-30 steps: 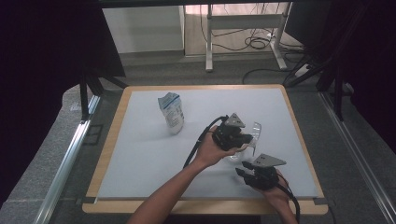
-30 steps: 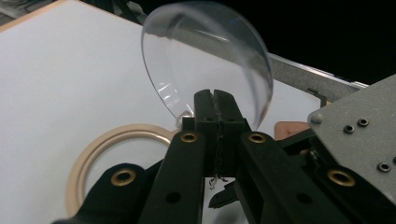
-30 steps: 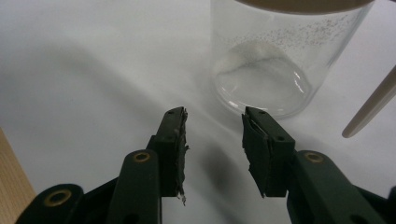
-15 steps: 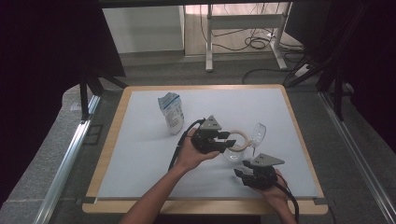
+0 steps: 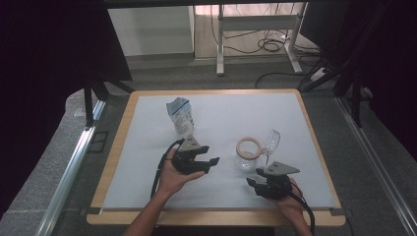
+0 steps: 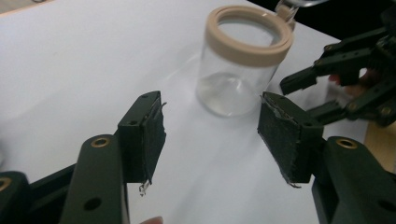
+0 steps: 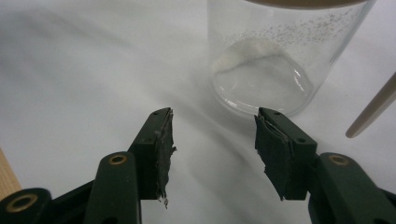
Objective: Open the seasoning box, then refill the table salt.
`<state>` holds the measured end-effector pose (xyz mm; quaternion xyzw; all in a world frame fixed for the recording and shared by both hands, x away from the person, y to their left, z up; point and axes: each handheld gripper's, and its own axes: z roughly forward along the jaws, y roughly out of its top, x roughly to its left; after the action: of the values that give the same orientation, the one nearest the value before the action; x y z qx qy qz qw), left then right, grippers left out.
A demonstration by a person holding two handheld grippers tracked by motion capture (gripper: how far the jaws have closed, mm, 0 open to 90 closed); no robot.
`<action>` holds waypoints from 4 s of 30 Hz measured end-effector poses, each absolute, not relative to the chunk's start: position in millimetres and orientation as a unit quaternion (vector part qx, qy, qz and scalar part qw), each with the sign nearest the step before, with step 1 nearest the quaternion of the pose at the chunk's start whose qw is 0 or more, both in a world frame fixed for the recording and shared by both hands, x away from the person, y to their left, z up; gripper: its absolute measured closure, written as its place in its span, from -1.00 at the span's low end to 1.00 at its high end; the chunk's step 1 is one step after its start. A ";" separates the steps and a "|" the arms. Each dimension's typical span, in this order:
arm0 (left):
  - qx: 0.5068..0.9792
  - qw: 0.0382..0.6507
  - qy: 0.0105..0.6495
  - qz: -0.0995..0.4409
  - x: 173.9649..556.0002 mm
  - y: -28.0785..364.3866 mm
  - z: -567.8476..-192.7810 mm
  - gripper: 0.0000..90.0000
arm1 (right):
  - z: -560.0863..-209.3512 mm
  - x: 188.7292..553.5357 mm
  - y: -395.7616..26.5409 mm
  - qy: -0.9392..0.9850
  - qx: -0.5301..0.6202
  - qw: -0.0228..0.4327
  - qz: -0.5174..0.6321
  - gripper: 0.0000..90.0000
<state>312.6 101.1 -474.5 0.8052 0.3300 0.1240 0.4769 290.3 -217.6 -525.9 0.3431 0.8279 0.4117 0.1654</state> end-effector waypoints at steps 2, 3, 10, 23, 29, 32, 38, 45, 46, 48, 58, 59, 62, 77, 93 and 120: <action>0.801 0.480 0.333 0.131 307.9 110.1 -477.3 -0.10 | -526.2 291.0 -218.4 0.827 0.344 0.166 0.412 0.03; 0.799 0.481 0.335 0.135 305.6 114.0 -478.5 -0.09 | -526.3 291.1 -218.7 0.827 0.345 0.167 0.412 0.03; 0.787 0.481 0.358 0.145 299.5 137.0 -482.9 -0.10 | -524.7 291.6 -219.9 0.825 0.346 0.172 0.413 0.03; 0.759 0.478 0.413 0.160 298.2 174.0 -491.4 0.09 | -524.9 293.2 -221.9 0.822 0.347 0.169 0.418 0.02; 0.744 0.470 0.443 0.170 302.0 196.4 -493.9 0.17 | -523.9 293.3 -222.3 0.822 0.348 0.170 0.419 0.02; 0.737 0.473 0.449 0.177 309.8 202.3 -494.2 0.19 | -524.1 292.7 -220.4 0.824 0.347 0.169 0.416 0.02; 0.736 0.463 0.455 0.192 338.0 204.2 -491.0 0.12 | -524.2 291.7 -217.7 0.825 0.344 0.169 0.415 0.02; 0.725 0.473 0.461 0.195 379.5 207.3 -481.8 0.11 | -524.5 292.0 -219.0 0.825 0.344 0.166 0.416 0.02; 0.724 0.473 0.462 0.196 383.2 207.3 -480.8 0.11 | -525.2 292.2 -219.1 0.824 0.345 0.164 0.419 0.02; 0.722 0.478 0.460 0.196 391.8 207.3 -478.0 0.11 | -525.6 292.4 -219.4 0.824 0.345 0.163 0.419 0.02; 0.719 0.498 0.453 0.175 422.0 198.0 -466.3 0.29 | -526.8 292.6 -218.9 0.826 0.344 0.162 0.417 0.01; 0.719 0.498 0.452 0.176 423.1 196.3 -466.0 0.35 | -526.9 292.5 -218.9 0.826 0.344 0.162 0.417 0.01; 0.720 0.494 0.454 0.179 425.6 193.0 -466.9 0.52 | -526.9 292.5 -219.5 0.826 0.344 0.163 0.416 0.01; 0.701 0.529 0.446 0.175 425.7 193.4 -466.8 0.94 | -523.7 290.3 -218.9 0.823 0.343 0.172 0.418 0.01; 0.703 0.550 0.422 0.162 416.0 191.4 -452.5 0.99 | -523.6 288.3 -215.2 0.824 0.336 0.179 0.419 0.01; 0.716 0.566 0.385 0.136 383.4 177.9 -444.6 0.99 | -524.7 276.7 -187.4 0.819 0.304 0.182 0.451 -0.13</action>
<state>383.4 177.9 -444.6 0.7159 0.3848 0.1362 0.5664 276.7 -187.4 -524.7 0.3039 0.8192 0.4511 0.1818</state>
